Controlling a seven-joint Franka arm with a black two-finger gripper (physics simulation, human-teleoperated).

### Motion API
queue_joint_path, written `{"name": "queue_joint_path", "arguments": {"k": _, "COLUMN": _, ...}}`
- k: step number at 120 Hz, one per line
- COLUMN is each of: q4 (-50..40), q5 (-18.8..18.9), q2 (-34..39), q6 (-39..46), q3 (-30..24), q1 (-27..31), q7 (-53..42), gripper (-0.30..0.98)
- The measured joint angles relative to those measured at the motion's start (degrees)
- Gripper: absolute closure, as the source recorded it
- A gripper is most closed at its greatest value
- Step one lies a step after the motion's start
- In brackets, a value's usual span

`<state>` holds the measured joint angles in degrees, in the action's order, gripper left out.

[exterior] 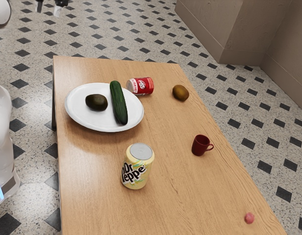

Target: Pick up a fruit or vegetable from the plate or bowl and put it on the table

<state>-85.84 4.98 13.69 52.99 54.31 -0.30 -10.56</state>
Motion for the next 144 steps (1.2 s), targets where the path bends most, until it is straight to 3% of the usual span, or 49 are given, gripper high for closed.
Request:
{"name": "queue_joint_path", "arguments": {"k": 26, "q4": -0.65, "q5": 0.75, "q2": 0.21, "q6": 16.18, "q3": 0.65, "q1": 0.23, "q7": -6.78, "gripper": 0.02}}
{"name": "queue_joint_path", "arguments": {"k": 32, "q4": 12.72, "q5": 1.63, "q2": 0.15, "q6": 16.34, "q3": -5.58, "q1": 0.29, "q7": -8.19, "gripper": 0.02}}
{"name": "queue_joint_path", "arguments": {"k": 37, "q4": 18.94, "q5": 2.33, "q2": 0.58, "q6": 16.08, "q3": -15.59, "q1": 0.35, "q7": -9.36, "gripper": 0.02}}
{"name": "queue_joint_path", "arguments": {"k": 42, "q4": 18.24, "q5": 2.83, "q2": -1.9, "q6": 15.79, "q3": -23.27, "q1": -0.13, "q7": -10.45, "gripper": 0.02}}
{"name": "queue_joint_path", "arguments": {"k": 46, "q4": 16.3, "q5": 3.1, "q2": -7.85, "q6": 15.59, "q3": -27.28, "q1": -1.37, "q7": -11.25, "gripper": 0.02}}
{"name": "queue_joint_path", "arguments": {"k": 58, "q4": 14.09, "q5": 3.46, "q2": -18.19, "q6": 15.22, "q3": -31.38, "q1": -11.11, "q7": -13.32, "gripper": 0.02}}
{"name": "queue_joint_path", "arguments": {"k": 65, "q4": 8.24, "q5": 3.53, "q2": -17.65, "q6": 16.83, "q3": -32.5, "q1": -12.43, "q7": -14.3, "gripper": 0.02}}
{"name": "queue_joint_path", "arguments": {"k": 85, "q4": -27.3, "q5": 2.32, "q2": 8.13, "q6": 28.82, "q3": -32.7, "q1": -8.22, "q7": -16.63, "gripper": 0.02}}
{"name": "queue_joint_path", "arguments": {"k": 97, "q4": -39.74, "q5": 1.98, "q2": 15.42, "q6": 41.44, "q3": -34.24, "q1": -8.08, "q7": -17.75, "gripper": 0.02}}
{"name": "queue_joint_path", "arguments": {"k": 105, "q4": -43.68, "q5": 2.14, "q2": 16.26, "q6": 48.22, "q3": -36.62, "q1": -7.44, "q7": -18.41, "gripper": 0.02}}
{"name": "queue_joint_path", "arguments": {"k": 114, "q4": -45.98, "q5": 2.34, "q2": 15.59, "q6": 52.97, "q3": -40.71, "q1": -2.62, "q7": -19.17, "gripper": 0.02}}
{"name": "queue_joint_path", "arguments": {"k": 125, "q4": -46.46, "q5": 2.46, "q2": 14.92, "q6": 52.06, "q3": -42.79, "q1": 1.18, "q7": -20.06, "gripper": 0.02}}
{"name": "queue_joint_path", "arguments": {"k": 144, "q4": -46.29, "q5": 2.46, "q2": 13.44, "q6": 49.9, "q3": -42.58, "q1": 2.04, "q7": -21.23, "gripper": 0.02}}
